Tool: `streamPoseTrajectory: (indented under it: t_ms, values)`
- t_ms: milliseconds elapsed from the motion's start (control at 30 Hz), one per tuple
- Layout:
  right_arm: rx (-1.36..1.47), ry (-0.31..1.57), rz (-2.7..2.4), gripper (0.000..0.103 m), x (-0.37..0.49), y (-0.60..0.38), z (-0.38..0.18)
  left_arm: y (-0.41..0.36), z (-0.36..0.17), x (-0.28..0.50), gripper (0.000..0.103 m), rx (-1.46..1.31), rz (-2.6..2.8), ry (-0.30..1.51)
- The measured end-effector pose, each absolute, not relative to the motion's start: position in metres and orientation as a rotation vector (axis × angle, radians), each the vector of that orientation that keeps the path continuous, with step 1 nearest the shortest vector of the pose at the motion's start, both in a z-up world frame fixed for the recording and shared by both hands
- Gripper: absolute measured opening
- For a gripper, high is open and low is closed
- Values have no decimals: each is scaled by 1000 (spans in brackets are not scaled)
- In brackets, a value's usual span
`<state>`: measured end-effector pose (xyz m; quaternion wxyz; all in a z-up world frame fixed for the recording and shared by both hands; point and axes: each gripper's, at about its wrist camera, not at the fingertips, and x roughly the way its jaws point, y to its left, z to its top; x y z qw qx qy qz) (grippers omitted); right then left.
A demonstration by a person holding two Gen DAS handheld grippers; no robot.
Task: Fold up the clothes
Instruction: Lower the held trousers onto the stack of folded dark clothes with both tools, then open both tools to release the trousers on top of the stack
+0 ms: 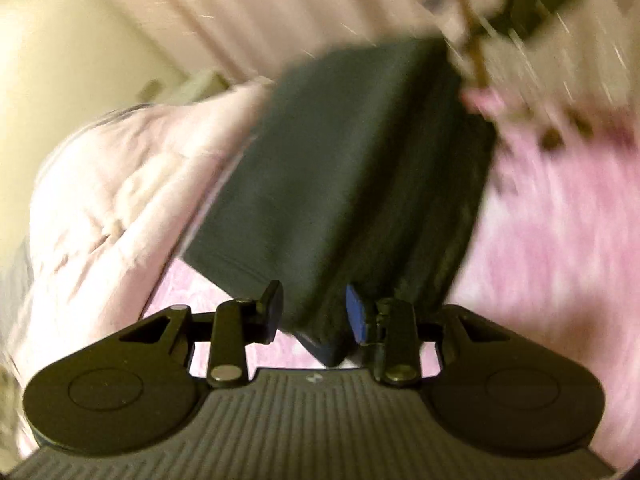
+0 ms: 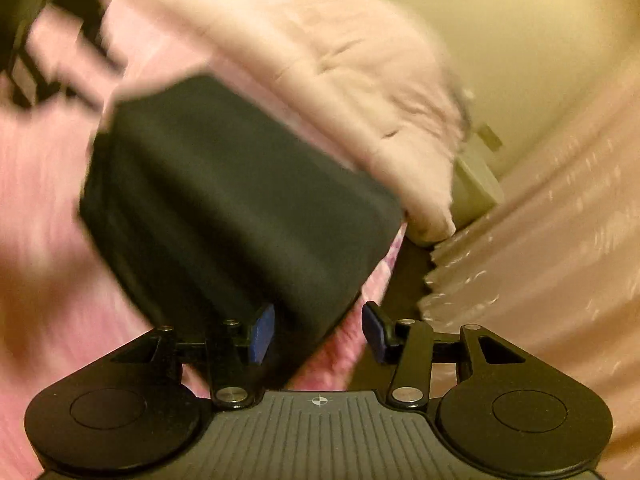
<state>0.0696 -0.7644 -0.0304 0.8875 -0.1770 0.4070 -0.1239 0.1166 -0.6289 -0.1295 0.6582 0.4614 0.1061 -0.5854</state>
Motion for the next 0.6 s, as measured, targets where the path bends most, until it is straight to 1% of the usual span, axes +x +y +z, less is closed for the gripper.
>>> streamPoseTrajectory:
  t_ms: [133,333,600]
  values:
    - [-123,806,-288,47,93,-790,-27,-657,-119,146,31,895,-1279,367]
    - [43,856,-303,47,81,-809,-63,-688,-159,167,30,920,-1267,583]
    - [34,923,-281,48,92,-814,-52,-689,-156,162,30,893,-1235,589]
